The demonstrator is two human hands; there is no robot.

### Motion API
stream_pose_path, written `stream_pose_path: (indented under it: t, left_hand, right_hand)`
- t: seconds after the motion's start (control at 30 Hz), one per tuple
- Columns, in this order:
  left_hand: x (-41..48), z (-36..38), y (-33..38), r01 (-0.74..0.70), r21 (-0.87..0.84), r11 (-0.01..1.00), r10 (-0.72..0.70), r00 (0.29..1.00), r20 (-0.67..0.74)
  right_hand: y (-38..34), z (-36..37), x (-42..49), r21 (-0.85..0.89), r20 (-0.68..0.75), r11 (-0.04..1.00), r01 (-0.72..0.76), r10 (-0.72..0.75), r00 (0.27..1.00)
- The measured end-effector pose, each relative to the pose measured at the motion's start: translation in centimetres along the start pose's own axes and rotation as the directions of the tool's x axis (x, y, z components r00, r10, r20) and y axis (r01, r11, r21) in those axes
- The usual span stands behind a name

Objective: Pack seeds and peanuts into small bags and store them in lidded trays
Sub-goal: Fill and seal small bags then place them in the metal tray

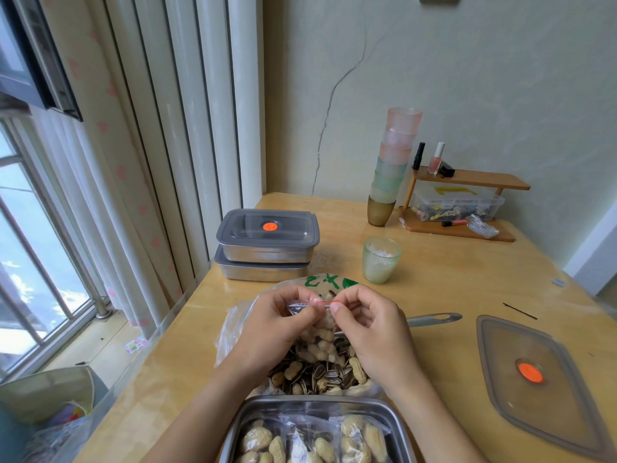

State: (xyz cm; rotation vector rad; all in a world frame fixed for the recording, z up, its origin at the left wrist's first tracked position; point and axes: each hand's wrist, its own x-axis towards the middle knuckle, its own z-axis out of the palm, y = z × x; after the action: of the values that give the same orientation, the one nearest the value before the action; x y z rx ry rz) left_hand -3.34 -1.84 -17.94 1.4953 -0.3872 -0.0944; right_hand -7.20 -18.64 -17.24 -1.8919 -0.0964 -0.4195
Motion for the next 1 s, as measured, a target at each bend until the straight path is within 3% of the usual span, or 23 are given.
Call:
stream_pose_path:
  t: [0.6,1.0]
  left_hand:
    - [-0.05,0.27,0.28,-0.041,0.006,0.999,0.041,0.999,0.000]
    - [0.04,0.00,0.00,-0.015,0.020,1.000,0.014,0.999,0.046]
  right_hand:
    - [-0.60,0.00,-0.33,-0.094,-0.048,0.994,0.063,-0.067,0.997]
    - [-0.30,-0.19,-0.11,-0.027,0.014,1.000,0.007,-0.007,1.000]
